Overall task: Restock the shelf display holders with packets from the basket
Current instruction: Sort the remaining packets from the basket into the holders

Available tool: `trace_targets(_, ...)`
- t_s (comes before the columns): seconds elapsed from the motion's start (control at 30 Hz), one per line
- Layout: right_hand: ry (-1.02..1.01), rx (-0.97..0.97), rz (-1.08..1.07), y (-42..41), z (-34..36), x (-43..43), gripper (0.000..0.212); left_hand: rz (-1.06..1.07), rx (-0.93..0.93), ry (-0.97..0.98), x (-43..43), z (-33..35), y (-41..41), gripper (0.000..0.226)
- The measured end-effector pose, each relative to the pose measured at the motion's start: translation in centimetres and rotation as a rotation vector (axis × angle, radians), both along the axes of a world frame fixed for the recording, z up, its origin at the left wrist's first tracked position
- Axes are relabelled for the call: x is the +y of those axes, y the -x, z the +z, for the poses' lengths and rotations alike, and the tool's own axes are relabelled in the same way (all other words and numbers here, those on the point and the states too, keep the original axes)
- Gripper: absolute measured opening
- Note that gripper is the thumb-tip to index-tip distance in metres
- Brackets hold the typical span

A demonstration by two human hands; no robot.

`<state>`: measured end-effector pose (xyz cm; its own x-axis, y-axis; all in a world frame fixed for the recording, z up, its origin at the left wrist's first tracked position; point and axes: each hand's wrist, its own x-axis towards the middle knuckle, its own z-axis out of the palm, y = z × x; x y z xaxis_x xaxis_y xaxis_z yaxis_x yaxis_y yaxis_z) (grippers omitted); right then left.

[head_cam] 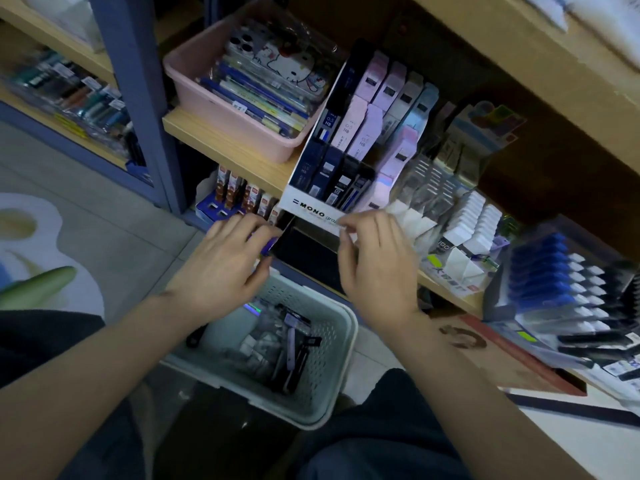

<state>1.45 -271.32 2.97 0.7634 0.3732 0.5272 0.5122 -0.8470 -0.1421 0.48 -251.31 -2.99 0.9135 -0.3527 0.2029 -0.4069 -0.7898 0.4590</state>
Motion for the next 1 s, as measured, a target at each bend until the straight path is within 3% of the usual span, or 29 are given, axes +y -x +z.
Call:
trace_targets(0.1,0.080,0.171,0.076,1.8,-4.4,1.1,0.016,0.122,0.147,0.020,1.9,-3.7,1.4,0.050)
trace_targets(0.23,0.149,0.573,0.079,3.6,-11.0,2.2,0.023,0.269,0.309,0.126,3.9,-8.5,3.7,0.059)
trace_targets(0.43,0.052,1.190,-0.022,4.4,-20.6,4.2,0.043,0.410,0.510,0.352,6.2,-12.9,5.6,0.039)
trace_targets(0.63,-0.142,1.425,-0.171,4.7,-27.7,8.3,0.047,0.444,0.453,0.389,6.1,-14.2,5.7,0.041)
trace_targets(0.87,-0.512,1.511,-0.438,3.4,-31.1,13.5,0.028,0.411,0.385,0.451,6.1,-14.7,5.2,0.036)
trace_targets(1.0,-0.669,1.561,-0.570,3.0,-32.0,13.8,0.031,0.459,0.367,0.444,5.8,-14.9,5.5,0.039)
